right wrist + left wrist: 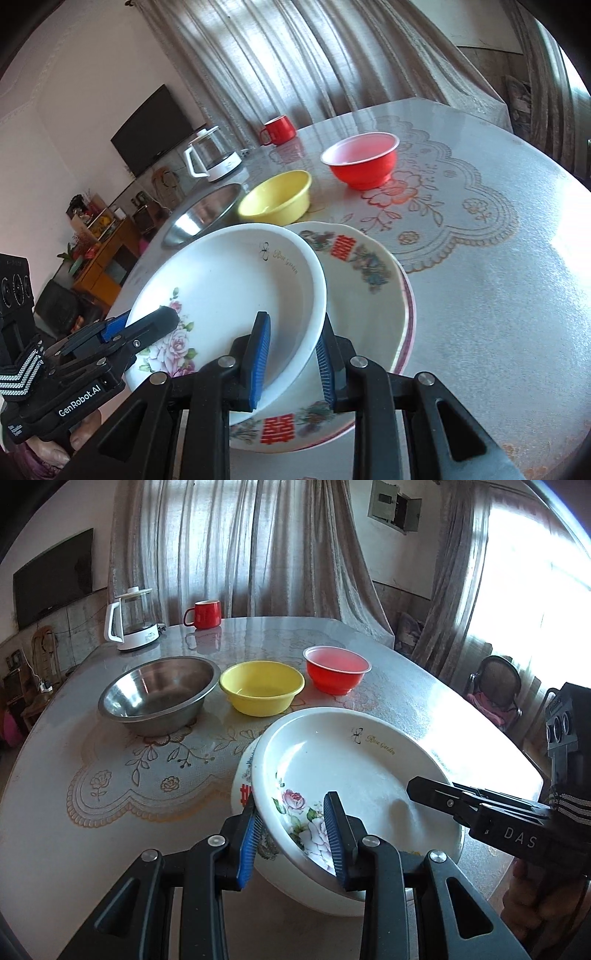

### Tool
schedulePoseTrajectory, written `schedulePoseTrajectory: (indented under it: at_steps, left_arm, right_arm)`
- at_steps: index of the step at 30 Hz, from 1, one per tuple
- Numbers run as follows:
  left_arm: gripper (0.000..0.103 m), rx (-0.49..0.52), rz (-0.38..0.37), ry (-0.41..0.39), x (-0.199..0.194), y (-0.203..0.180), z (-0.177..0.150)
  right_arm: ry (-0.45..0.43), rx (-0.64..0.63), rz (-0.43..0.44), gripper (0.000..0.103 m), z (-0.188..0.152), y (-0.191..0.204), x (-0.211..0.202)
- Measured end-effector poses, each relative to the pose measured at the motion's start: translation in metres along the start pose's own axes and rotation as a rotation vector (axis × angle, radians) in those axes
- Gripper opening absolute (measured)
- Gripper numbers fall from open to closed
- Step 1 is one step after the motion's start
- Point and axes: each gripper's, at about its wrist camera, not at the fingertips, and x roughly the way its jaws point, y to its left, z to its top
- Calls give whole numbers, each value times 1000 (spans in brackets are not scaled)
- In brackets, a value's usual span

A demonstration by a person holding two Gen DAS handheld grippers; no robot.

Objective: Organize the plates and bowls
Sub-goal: 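Lower the rose-pattern plate onto the double-happiness plate and open the right gripper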

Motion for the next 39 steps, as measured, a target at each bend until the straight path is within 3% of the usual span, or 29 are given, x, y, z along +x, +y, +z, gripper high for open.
schedulePoseTrajectory:
  at_steps: [13, 19, 26, 31, 39]
  left_arm:
    - [34, -3, -19, 87, 31, -6, -10]
    - [35, -25, -50, 83, 28, -2, -11]
    - [37, -29, -43, 73, 21, -3, -13]
    - [41, -37, -43, 66, 16, -2, -15]
    - [55, -28, -71, 69, 14, -8, -16]
  right_arm:
    - [7, 12, -69, 25, 1, -17, 4]
    - [7, -17, -99, 25, 1, -13, 7]
    - [11, -52, -120, 33, 2, -7, 10]
    - [7, -75, -144, 34, 1, -3, 11]
    - [-11, -107, -195, 35, 0, 0, 9]
